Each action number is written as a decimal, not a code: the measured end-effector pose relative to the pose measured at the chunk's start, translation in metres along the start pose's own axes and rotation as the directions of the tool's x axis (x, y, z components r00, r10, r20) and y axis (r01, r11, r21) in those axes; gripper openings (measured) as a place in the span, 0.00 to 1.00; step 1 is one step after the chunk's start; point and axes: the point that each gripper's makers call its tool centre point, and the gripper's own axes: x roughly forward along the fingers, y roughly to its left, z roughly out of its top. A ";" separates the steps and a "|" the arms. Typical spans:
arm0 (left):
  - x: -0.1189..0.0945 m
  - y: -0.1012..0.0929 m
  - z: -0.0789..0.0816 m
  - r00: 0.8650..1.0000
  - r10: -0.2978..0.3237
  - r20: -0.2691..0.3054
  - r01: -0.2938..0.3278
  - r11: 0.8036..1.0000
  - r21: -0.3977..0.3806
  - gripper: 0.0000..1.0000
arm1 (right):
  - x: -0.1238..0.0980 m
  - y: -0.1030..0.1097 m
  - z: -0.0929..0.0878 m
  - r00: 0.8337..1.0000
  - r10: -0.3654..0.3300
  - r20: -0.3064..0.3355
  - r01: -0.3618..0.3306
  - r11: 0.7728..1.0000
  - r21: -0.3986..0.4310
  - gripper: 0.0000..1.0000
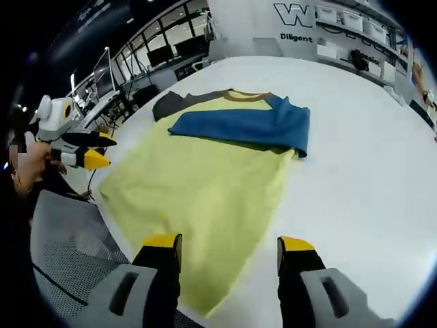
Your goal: Fold the garment on the visible template until the final outline fits inside the template.
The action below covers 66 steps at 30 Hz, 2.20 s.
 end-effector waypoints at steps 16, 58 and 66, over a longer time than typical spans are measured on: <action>-0.013 0.013 -0.060 0.990 0.014 -0.143 -0.020 0.999 -0.046 0.50 | -0.010 0.023 -0.044 0.986 0.014 -0.165 -0.030 0.995 -0.094 0.43; -0.024 0.014 -0.107 0.948 0.016 -0.318 0.064 0.969 0.239 0.00 | -0.031 0.008 -0.078 0.946 -0.102 -0.307 -0.042 0.903 -0.427 0.00; -0.022 0.010 -0.110 0.932 0.033 -0.360 0.092 0.942 0.324 0.00 | -0.028 0.005 -0.084 0.934 -0.121 -0.335 -0.041 0.898 -0.437 0.00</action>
